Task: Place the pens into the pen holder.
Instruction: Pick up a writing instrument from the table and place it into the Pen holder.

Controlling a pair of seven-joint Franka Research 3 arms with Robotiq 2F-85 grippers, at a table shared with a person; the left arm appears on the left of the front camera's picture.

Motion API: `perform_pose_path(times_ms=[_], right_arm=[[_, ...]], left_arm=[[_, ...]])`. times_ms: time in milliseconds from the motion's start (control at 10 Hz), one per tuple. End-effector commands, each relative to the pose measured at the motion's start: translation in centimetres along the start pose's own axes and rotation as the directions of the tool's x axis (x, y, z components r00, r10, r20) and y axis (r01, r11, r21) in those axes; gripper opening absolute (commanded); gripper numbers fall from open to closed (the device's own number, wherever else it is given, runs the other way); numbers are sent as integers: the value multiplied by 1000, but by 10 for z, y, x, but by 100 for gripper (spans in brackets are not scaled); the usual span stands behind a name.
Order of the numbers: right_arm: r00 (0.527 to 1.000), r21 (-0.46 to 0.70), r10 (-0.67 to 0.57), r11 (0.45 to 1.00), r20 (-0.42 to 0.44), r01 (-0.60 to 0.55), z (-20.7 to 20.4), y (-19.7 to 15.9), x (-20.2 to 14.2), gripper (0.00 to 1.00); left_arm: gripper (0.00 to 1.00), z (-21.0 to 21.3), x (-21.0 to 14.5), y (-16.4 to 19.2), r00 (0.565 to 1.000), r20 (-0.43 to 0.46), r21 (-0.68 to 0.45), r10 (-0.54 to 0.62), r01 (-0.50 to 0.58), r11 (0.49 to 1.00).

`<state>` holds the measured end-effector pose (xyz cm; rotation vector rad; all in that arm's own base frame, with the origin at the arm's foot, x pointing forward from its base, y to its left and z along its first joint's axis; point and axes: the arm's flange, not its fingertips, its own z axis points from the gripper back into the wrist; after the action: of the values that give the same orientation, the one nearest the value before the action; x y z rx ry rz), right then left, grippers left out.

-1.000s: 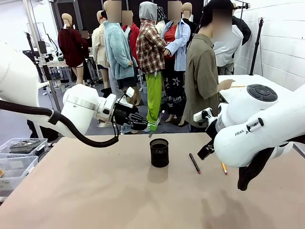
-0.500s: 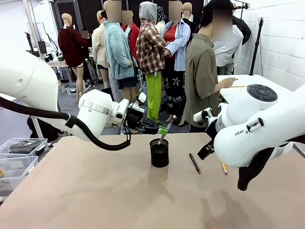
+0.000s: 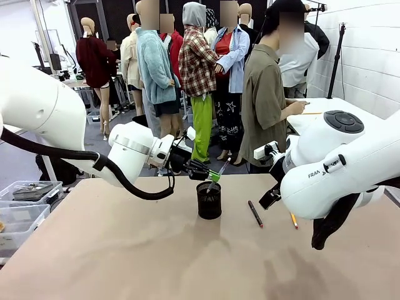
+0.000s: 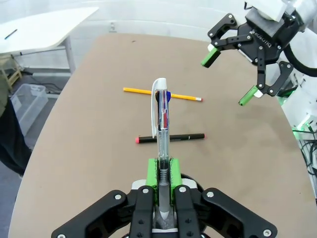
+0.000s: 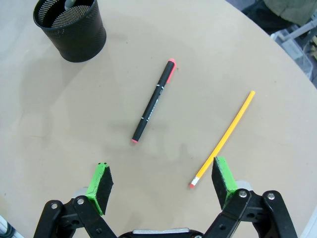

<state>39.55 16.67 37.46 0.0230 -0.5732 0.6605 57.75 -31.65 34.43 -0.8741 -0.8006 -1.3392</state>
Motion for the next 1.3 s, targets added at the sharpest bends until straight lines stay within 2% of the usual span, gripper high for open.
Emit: perform_pose_path(times_ms=[0, 200, 300, 400, 500, 600, 700, 800, 900, 1000, 1200], right_arm=[[1000, 1, 1, 1000, -1, -1, 0, 1, 0, 100], [1000, 1, 1, 1000, -1, -1, 0, 1, 0, 100], [1000, 1, 1, 1000, -1, -1, 0, 1, 0, 100], [1000, 1, 1, 1000, -1, -1, 0, 1, 0, 100], [1000, 1, 1, 1000, -1, -1, 0, 1, 0, 100], [1000, 1, 1, 1000, -1, -1, 0, 1, 0, 100], [1000, 1, 1, 1000, -1, -1, 0, 1, 0, 100], [1000, 1, 1, 1000, -1, -1, 0, 1, 0, 100], [1000, 1, 1, 1000, -1, -1, 0, 1, 0, 100], [1000, 1, 1, 1000, -1, -1, 0, 1, 0, 100], [1000, 1, 1, 1000, -1, -1, 0, 1, 0, 100]], left_arm=[[28, -1, 7, 0, 999, -42, -2, 13, -14, 1000], [68, 5, 8, -10, 998, -69, 7, 6, -5, 1000], [88, 11, 11, -18, 995, -92, 30, 39, -36, 999], [96, 23, 21, -33, 992, -122, 76, 41, -32, 997], [96, 38, 32, -53, 979, -187, 128, 79, -56, 990], [96, 55, 40, -70, 934, -326, 244, 147, -67, 967], [96, 78, 47, -88, 872, -414, 426, 260, -67, 902], [96, 108, 52, -106, 779, -481, 569, 401, -71, 820], [96, 139, 53, -116, 703, -480, 679, 525, -82, 730], [96, 165, 52, -126, 623, -462, 743, 632, -117, 659], [96, 215, 42, -147, 485, -370, 860, 792, -144, 490]])
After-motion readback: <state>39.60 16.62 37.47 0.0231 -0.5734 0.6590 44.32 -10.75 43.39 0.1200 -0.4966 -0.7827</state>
